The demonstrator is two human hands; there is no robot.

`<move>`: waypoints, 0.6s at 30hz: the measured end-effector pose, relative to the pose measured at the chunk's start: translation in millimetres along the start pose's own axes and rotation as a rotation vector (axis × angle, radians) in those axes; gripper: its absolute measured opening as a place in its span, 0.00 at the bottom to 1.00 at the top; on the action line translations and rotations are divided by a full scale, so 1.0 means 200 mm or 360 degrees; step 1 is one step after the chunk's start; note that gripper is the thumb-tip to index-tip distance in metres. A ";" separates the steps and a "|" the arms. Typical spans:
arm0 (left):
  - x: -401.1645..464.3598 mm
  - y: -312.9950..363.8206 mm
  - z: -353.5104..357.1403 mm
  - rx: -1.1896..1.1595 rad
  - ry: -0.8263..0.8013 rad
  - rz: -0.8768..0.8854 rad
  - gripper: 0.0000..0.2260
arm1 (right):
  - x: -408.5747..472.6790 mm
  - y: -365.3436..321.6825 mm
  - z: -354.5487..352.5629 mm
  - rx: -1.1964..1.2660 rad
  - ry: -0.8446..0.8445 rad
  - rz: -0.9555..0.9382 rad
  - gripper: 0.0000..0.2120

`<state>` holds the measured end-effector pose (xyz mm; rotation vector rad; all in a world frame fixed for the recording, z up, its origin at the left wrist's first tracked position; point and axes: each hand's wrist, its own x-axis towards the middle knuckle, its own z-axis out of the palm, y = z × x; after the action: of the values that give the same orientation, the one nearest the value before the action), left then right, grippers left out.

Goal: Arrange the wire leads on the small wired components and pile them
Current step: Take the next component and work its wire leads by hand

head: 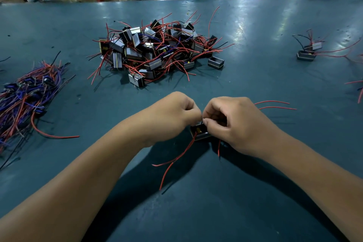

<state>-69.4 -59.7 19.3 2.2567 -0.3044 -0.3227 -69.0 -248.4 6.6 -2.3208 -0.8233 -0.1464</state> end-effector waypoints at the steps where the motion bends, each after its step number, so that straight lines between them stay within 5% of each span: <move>1: 0.00 0.00 0.00 -0.0041 -0.0008 -0.0035 0.10 | 0.00 0.00 0.00 0.0007 -0.0004 0.0007 0.03; 10: -0.05 -0.01 -0.07 0.0836 0.0236 0.0955 0.05 | 0.01 0.03 -0.03 0.0277 -0.0057 0.0169 0.09; 18: -0.04 0.01 -0.07 0.1348 0.0399 0.1308 0.08 | 0.02 0.05 -0.05 0.0414 -0.0160 0.0241 0.10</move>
<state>-73.2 -49.2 31.2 2.6556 -1.3711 0.6305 -57.7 -258.3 10.0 -2.1460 -0.6684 0.1374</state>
